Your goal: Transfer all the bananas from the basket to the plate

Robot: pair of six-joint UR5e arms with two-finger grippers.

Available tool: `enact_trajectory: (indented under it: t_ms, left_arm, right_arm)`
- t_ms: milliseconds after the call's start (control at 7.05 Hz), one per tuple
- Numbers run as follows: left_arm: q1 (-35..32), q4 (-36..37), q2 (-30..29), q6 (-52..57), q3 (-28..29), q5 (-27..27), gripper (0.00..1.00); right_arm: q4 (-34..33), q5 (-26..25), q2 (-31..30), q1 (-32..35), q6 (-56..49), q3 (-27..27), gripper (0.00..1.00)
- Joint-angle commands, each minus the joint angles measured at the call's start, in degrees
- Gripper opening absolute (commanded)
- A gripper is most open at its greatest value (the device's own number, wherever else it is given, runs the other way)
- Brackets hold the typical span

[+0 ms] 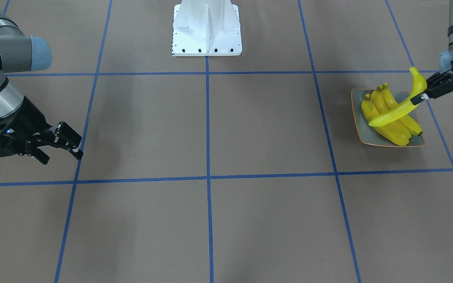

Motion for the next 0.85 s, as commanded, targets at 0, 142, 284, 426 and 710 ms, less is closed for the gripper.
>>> enact_trajectory:
  t_ms: [0,142,284,426,710]
  left_arm:
    - [0.0,0.0,0.0,-0.2,1.3,0.0,0.0]
    - [0.0,0.0,0.0,-0.3,1.3,0.0,0.0]
    - [0.0,0.0,0.0,-0.3,1.5,0.0,0.0]
    - [0.0,-0.4,0.0,-0.3,1.7,0.0,0.0]
    - [0.0,-1.1,0.0,-0.3,2.8,-0.2,0.44]
  right_arm:
    - [0.0,-0.9,0.0,-0.5,0.0,-0.1,1.0]
    - [0.0,-1.0,0.0,-0.6,0.0,0.0,1.0]
    - [0.0,-1.0,0.0,-0.7,0.0,0.0,1.0]
    - [0.0,-1.0,0.0,-0.8,0.1,0.0,1.0]
    - [0.0,-1.7,0.0,-1.1,0.1,-0.1,1.0]
